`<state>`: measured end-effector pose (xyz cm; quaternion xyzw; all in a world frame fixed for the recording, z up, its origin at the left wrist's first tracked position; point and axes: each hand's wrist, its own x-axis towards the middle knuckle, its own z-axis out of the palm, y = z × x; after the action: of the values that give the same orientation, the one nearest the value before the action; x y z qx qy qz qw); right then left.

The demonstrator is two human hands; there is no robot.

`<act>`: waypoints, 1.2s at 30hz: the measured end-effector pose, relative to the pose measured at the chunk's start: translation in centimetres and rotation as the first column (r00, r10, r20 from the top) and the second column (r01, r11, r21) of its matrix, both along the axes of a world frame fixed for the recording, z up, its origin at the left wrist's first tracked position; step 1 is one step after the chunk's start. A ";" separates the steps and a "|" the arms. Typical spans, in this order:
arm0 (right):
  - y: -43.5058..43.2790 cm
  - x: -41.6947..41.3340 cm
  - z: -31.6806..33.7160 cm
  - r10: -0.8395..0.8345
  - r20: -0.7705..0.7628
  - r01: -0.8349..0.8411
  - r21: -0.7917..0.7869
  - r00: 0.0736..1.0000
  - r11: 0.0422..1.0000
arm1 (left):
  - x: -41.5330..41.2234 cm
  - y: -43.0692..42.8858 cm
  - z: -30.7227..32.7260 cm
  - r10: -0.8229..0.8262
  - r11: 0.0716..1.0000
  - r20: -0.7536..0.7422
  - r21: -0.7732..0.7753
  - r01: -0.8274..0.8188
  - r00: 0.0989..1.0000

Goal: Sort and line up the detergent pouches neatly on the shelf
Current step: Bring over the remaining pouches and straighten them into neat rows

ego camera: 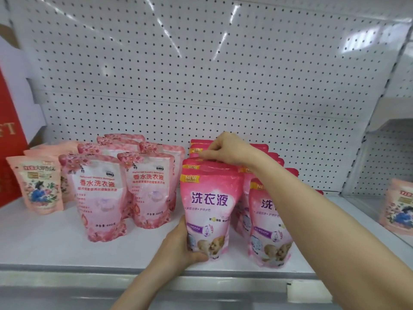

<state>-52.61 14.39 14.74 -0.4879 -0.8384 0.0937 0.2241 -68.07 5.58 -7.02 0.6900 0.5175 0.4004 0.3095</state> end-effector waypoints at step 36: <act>-9.2 11.5 -3.5 -0.263 -0.035 0.264 0.210 0.964 0.941 | 2.7 -2.2 11.5 0.387 0.732 -0.533 0.674 0.101 0.753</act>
<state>-41.12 5.18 11.26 -0.5684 -0.7701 -0.0258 0.2884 -65.32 3.39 4.47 0.8017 0.4677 0.3210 -0.1884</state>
